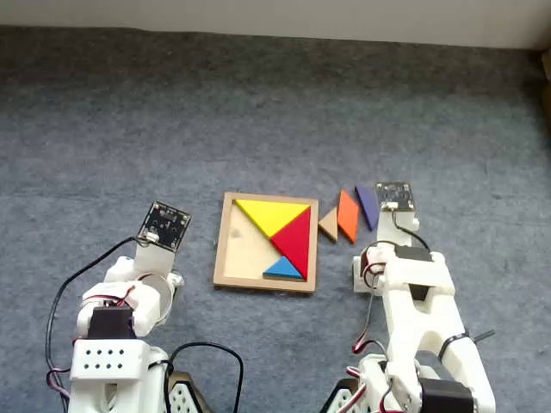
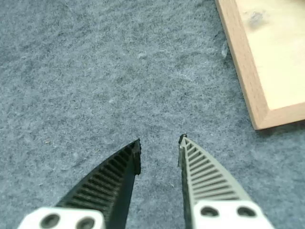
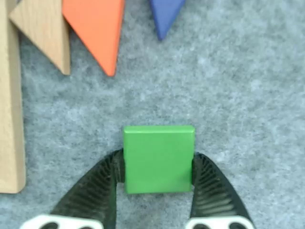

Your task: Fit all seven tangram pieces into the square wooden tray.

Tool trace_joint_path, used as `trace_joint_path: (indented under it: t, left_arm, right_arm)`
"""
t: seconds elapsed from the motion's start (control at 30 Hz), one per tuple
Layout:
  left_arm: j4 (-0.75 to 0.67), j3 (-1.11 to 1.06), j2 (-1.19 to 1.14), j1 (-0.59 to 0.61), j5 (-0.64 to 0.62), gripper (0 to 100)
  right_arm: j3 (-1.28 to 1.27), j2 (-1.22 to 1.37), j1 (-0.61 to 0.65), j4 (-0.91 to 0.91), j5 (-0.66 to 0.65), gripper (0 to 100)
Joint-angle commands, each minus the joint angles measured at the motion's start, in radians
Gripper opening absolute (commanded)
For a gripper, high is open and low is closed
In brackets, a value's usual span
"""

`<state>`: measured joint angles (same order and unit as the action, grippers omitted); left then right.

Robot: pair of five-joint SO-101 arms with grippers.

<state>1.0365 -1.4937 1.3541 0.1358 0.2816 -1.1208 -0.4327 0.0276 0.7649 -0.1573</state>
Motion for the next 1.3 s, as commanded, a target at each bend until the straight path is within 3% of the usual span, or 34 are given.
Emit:
trace_joint_path:
  t: [0.0, 0.13, 0.33, 0.5, 0.63, 0.93, 1.27]
  left_arm:
    - [-0.017, 0.004, 0.013, 0.01, -0.006, 15]
    - [-0.017, 0.004, 0.013, 0.01, -0.006, 15]
    - [-0.017, 0.004, 0.013, 0.015, -0.006, 15]
    - [-0.011, 0.01, 0.013, 0.022, -0.006, 15]
    - [-0.017, 0.013, 0.013, 0.096, -0.006, 15]
    - [-0.017, 0.012, 0.013, 0.15, -0.006, 15]
    - [-0.015, 0.005, 0.013, 0.15, -0.005, 15]
  right_arm:
    - [0.045, -0.125, 0.004, -0.015, -0.012, 5.3]
    - [0.047, -0.298, 0.045, 0.087, -0.012, 5.3]
    - [0.047, -0.496, 0.223, 0.156, -0.012, 5.3]
    - [0.047, -0.524, 0.369, 0.17, -0.011, 5.4]
    - [0.047, -0.512, 0.486, 0.166, -0.006, 5.4]
    - [0.254, -0.309, 0.648, 0.166, -0.006, 5.4]
    - [0.427, 0.016, 0.717, 0.162, -0.014, 5.6]
